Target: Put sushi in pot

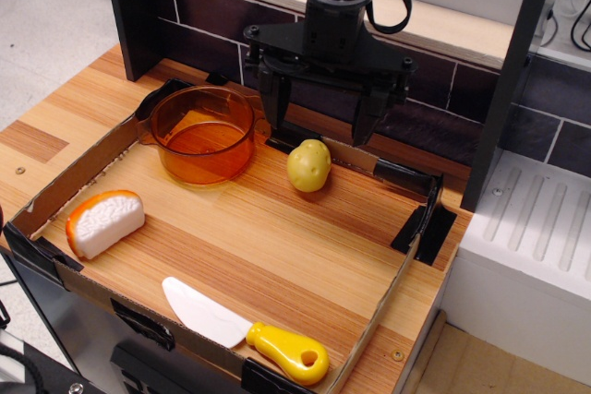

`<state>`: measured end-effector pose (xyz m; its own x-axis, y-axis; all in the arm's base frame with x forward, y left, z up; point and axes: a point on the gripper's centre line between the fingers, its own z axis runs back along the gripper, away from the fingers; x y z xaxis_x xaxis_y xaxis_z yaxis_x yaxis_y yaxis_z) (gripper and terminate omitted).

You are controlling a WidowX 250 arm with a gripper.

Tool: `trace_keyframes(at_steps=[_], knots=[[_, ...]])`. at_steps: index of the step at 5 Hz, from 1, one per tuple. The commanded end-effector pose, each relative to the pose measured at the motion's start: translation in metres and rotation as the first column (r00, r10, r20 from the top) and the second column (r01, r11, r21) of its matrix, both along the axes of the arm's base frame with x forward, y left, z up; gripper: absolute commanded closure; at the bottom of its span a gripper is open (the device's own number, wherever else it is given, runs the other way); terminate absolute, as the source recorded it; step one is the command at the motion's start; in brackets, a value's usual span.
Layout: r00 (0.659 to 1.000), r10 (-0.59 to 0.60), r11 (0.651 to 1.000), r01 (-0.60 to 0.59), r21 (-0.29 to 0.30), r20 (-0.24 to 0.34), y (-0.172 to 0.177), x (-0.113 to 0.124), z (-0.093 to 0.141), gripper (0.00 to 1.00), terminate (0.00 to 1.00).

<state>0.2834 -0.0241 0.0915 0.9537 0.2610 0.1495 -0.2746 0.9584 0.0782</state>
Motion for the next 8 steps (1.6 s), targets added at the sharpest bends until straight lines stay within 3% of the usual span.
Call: trace_keyframes(at_steps=[1,2,3,4,6,7,8], knots=[[1.000,0.000,1.000,0.000,0.000,0.000,0.000,0.000,0.000,0.00,0.00],[0.996,-0.091,0.994,0.091,-0.056,0.003,0.024,-0.010,0.020,0.00,0.00],[0.993,-0.113,0.991,0.116,-0.072,0.044,0.047,-0.019,0.044,0.00,0.00],[0.977,-0.215,0.974,0.215,-0.069,0.006,0.077,-0.033,0.056,0.00,0.00],[0.842,-0.527,0.844,0.534,0.044,-0.117,0.129,-0.059,0.007,0.00,0.00],[0.819,-0.559,0.818,0.570,0.079,-0.130,0.147,-0.064,-0.015,0.00,0.00],[0.788,-0.587,0.794,0.605,0.060,-0.187,0.149,-0.065,-0.036,0.00,0.00]])
